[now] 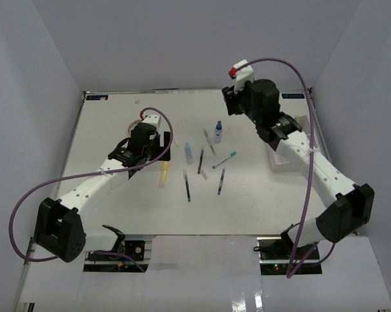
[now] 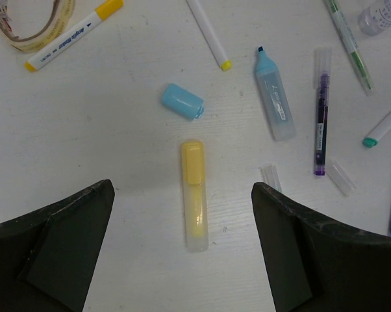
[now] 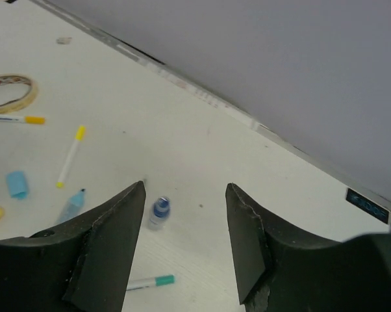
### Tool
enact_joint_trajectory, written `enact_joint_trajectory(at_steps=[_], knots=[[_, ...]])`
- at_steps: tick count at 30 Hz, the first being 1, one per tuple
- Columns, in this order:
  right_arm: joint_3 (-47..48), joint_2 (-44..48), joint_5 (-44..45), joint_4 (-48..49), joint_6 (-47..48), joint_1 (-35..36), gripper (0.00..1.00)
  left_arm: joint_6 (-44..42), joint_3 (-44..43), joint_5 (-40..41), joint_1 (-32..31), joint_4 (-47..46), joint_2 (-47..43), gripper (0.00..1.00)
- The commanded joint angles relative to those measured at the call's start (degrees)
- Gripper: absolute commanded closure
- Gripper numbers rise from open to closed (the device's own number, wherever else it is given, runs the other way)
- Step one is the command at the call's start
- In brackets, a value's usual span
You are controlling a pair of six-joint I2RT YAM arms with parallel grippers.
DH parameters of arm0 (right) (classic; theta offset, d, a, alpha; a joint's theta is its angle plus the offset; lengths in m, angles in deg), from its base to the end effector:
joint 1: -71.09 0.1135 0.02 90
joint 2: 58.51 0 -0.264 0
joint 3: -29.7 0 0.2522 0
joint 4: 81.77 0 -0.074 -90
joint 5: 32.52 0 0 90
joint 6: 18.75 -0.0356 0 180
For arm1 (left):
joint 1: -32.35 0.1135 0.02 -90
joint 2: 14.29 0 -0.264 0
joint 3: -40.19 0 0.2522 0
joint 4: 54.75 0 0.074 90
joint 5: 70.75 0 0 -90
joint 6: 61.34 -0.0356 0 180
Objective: Sort the stationery into containers
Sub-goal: Pick up the pen from the center of the board.
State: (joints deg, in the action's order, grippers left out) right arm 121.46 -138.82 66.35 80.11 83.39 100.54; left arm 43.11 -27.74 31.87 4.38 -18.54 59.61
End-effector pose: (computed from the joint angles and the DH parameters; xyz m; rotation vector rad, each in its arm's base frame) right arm 0.2911 0.1580 0.4111 -0.4888 1.6143 0.0963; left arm 0.2494 -0.1236 0.2679 0.1578 2.2833 -0.1310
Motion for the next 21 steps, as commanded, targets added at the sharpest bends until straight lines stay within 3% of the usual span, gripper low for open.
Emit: enact_joint_trajectory(at_steps=[1, 7, 14, 21], knots=[[10.31, -6.68, 1.42, -15.31, -1.24, 5.34, 0.41, 0.57, -0.94, 3.63, 0.28, -0.31, -4.12, 0.02], [21.64, -19.25, 0.10, -21.65, -6.95, 11.67, 0.43, 1.36, -0.06, 8.38, 0.54, -1.54, -6.67, 0.02], [33.08, -35.24, -0.43, -26.40, -11.70, 12.29, 0.45, 2.42, 2.66, 15.06, 0.89, -5.05, -12.29, 0.02], [37.31, -45.01, 6.16, -25.96, -13.72, 12.12, 0.47, 2.07, 3.55, 14.28, 1.16, -6.55, -13.18, 0.02]])
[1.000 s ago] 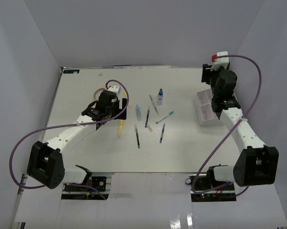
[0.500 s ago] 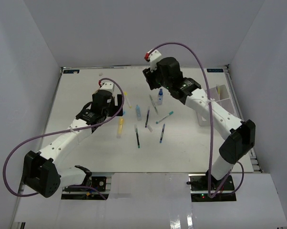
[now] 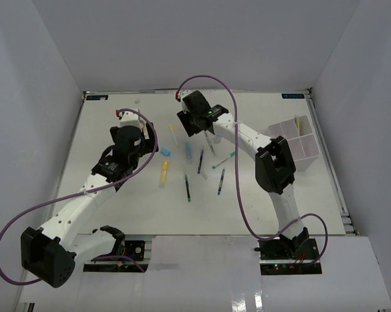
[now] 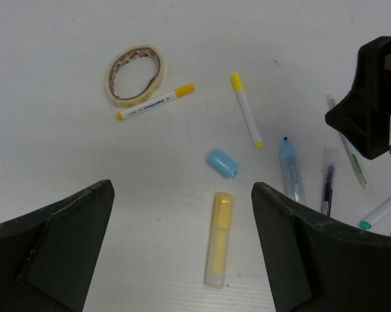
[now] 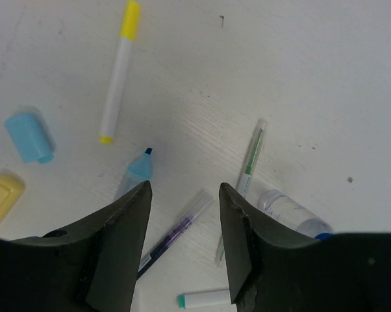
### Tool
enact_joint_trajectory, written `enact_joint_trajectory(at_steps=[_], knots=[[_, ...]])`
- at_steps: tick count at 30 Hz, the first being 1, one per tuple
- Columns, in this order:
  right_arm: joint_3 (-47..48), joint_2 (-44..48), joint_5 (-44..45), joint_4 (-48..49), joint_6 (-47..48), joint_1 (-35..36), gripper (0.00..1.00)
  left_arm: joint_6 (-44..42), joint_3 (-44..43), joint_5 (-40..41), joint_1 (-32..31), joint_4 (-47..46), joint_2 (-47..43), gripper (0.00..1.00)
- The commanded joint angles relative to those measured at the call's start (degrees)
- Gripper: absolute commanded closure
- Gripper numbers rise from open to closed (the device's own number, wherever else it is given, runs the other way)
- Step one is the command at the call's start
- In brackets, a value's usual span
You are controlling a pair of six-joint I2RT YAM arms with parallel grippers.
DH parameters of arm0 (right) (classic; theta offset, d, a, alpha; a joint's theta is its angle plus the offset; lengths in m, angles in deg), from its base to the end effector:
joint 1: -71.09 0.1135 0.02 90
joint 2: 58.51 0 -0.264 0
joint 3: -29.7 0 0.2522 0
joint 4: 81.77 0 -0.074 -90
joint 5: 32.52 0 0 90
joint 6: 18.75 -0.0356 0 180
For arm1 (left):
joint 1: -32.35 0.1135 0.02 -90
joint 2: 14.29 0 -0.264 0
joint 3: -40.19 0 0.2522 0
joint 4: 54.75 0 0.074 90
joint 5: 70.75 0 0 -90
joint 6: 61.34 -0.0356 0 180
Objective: Sort the stationery into containers
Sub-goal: Pick up the pen from the center of the board.
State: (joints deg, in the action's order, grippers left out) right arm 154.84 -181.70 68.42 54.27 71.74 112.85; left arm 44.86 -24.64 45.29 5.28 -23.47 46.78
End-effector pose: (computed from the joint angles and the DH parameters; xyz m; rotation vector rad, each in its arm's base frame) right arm 0.3756 0.3263 0.2701 -0.7344 2.1717 0.1540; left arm 0.2190 -0.0944 0.3121 -0.0889 1.9970 -0.0172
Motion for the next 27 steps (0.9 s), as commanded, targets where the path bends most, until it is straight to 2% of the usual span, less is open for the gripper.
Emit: enact_joint_trajectory(at_steps=[1, 9, 19, 27], knots=[[4.11, -3.09, 5.13, 0.13, -2.25, -0.19, 0.48, 0.14, 0.36, 0.24, 0.26, -1.61, -0.17, 0.02], [2.62, -7.85, 6.82, 4.44, -7.08, -3.25, 0.53, 0.14, 0.27, -1.17, 0.26, -1.43, 0.27, 0.02], [2.53, -10.83, 2.16, 5.32, -8.84, -6.25, 0.53, 0.14, 0.09, -2.22, 0.35, -1.43, 0.71, 0.02], [3.15, -12.51, 1.98, 5.41, -8.75, -6.42, 0.53, -0.04, 0.09, -2.66, 0.35, -1.35, 1.06, 0.02]])
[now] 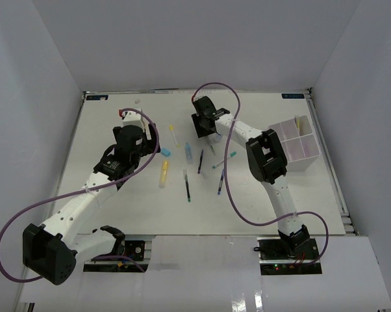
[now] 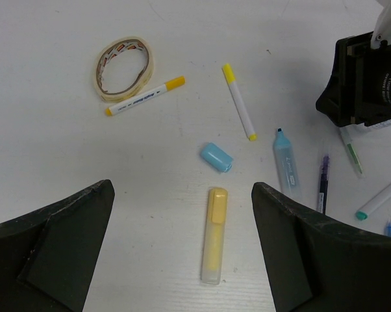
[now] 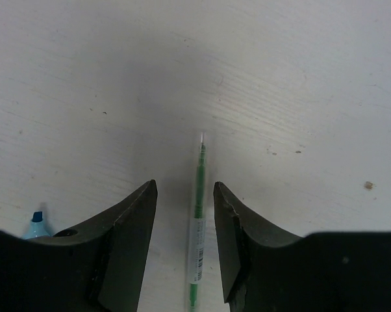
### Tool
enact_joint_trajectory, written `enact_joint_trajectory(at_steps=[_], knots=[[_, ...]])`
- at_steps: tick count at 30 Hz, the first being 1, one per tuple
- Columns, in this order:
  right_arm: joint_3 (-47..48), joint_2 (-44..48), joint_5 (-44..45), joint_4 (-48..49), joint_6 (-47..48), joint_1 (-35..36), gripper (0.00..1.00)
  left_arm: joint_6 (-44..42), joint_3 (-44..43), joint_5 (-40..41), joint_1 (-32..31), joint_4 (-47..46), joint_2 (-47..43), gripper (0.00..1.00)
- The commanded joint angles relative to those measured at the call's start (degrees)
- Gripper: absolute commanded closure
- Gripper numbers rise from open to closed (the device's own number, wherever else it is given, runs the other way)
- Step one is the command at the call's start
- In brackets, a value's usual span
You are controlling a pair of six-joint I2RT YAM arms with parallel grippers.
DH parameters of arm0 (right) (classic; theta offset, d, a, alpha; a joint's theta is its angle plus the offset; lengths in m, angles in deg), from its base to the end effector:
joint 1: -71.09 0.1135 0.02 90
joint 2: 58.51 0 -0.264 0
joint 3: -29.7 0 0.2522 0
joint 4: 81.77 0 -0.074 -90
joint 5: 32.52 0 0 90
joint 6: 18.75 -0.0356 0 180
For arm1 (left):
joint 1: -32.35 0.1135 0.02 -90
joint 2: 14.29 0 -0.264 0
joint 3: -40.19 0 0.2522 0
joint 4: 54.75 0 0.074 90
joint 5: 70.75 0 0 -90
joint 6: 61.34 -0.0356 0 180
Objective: Sort the stationery into containers
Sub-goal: Pick up the pen from the center of the board.
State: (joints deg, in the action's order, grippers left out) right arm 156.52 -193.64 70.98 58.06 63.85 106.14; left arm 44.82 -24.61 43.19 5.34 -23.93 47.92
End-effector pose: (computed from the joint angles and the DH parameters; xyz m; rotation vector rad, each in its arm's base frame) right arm 0.4376 0.2968 0.1820 -0.4660 2.3413 0.0642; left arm 0.2228 -0.0974 0.3081 -0.0635 2.0172 -0.0458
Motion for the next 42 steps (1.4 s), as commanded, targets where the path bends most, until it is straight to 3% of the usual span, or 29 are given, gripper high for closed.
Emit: enact_joint_trajectory(at_steps=[1, 10, 19, 23, 28, 36, 42], knots=[[1.38, -0.75, -0.75, 1.72, -0.86, 0.37, 0.53, 0.10, 0.07, -0.74, 0.29, -0.89, 0.01, 0.02], [1.38, -1.89, -1.80, 1.80, -0.86, 0.28, 0.54, 0.10, 0.07, -1.09, 0.29, -0.89, 0.01, 0.02], [1.12, -2.07, -3.57, 1.54, -0.78, 0.29, 0.70, -0.08, 0.07, -1.27, 0.29, -0.97, 0.01, 0.02], [0.94, -1.45, -3.65, 1.72, -0.07, 0.37, 0.84, -0.08, 0.07, -1.53, 0.29, -0.89, 0.10, 0.02], [0.59, 1.36, -5.06, 1.89, 0.63, 0.55, 0.92, 0.01, 0.07, -1.53, 0.37, -0.98, 0.19, 0.02], [-1.16, 14.97, -6.81, 2.94, 3.52, 1.78, 0.92, 0.10, 0.07, -1.36, 0.29, -0.97, -0.08, 0.02], [-11.69, 31.75, -6.03, 12.50, 9.31, 1.43, 0.92, 0.10, 0.07, -1.36, 0.29, -0.89, -0.16, 0.02]])
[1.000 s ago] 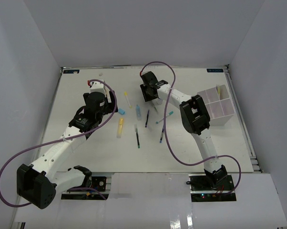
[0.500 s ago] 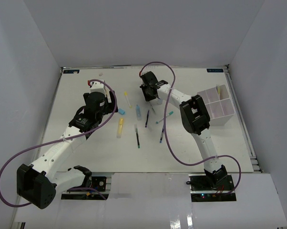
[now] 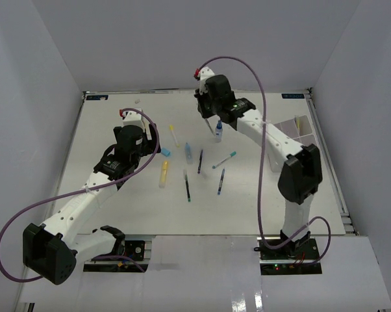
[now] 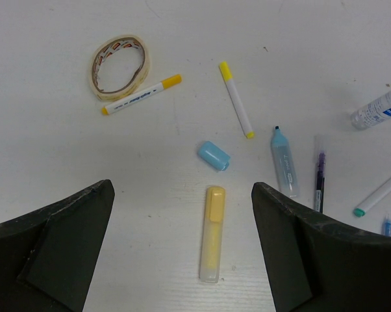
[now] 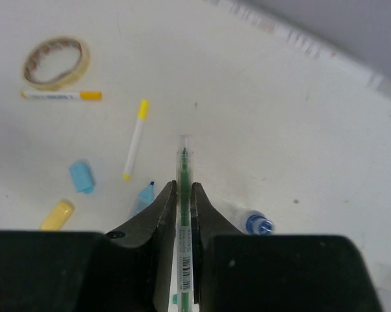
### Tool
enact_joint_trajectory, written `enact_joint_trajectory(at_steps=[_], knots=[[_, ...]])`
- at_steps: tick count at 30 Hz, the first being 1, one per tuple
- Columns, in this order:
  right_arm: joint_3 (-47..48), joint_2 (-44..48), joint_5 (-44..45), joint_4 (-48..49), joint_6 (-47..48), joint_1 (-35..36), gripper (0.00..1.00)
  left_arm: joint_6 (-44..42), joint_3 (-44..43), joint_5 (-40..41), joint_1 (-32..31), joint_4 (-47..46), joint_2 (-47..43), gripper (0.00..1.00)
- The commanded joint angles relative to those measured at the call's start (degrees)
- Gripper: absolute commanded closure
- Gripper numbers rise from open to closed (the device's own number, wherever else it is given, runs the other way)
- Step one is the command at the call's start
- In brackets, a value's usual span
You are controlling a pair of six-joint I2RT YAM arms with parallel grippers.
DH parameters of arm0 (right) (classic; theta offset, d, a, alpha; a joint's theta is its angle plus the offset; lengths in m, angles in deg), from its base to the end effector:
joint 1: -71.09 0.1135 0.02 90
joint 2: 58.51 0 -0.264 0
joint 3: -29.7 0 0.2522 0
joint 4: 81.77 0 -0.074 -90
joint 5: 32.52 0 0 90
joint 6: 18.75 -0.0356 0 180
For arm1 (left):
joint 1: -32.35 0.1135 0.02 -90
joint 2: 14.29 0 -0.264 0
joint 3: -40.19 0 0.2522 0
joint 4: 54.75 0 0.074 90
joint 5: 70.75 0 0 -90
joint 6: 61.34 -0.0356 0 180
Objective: Sort the stationery into containers
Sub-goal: Pick up the pen from the center of the board, then place the pen in the storage box.
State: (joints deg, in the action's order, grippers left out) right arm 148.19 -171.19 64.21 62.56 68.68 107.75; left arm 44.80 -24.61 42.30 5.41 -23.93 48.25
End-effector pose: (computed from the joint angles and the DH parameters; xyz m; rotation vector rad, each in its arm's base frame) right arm 0.3775 0.2758 0.3282 -0.5472 2.0288 0.2919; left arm 0.2239 -0.0981 0.3067 -0.0534 2.0261 -0.0574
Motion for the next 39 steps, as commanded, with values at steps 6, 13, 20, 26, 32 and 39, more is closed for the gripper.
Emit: enact_joint_trajectory(at_steps=[6, 13, 20, 26, 32, 39], knots=[[-20.48, 24.25, 9.27, 23.45, 12.24, -7.72, 0.92, 0.21, 0.07, -0.72, 0.22, -0.89, -0.32, 0.02], [-42.02, 37.78, 3.57, 46.38, 11.36, -24.43, 0.92, 0.29, 0.07, -1.07, 0.22, -0.98, -0.14, 0.02], [-46.36, 35.35, -1.44, 55.12, 13.37, -35.34, 0.92, 0.30, 0.16, -1.34, 0.22, -0.97, 0.39, 0.02], [-47.07, 30.42, -4.25, 59.52, 15.05, -41.49, 0.92, 0.29, 0.16, -1.34, 0.22, -0.89, 1.26, 0.02], [-47.51, 25.59, -6.11, 62.16, 13.82, -43.96, 0.92, 0.21, 0.07, -1.60, 0.31, -0.98, 2.06, 0.02], [-49.18, 20.58, -8.39, 63.84, 11.54, -44.93, 0.90, 0.03, 0.07, -1.60, 0.22, -0.89, 2.76, 0.02]])
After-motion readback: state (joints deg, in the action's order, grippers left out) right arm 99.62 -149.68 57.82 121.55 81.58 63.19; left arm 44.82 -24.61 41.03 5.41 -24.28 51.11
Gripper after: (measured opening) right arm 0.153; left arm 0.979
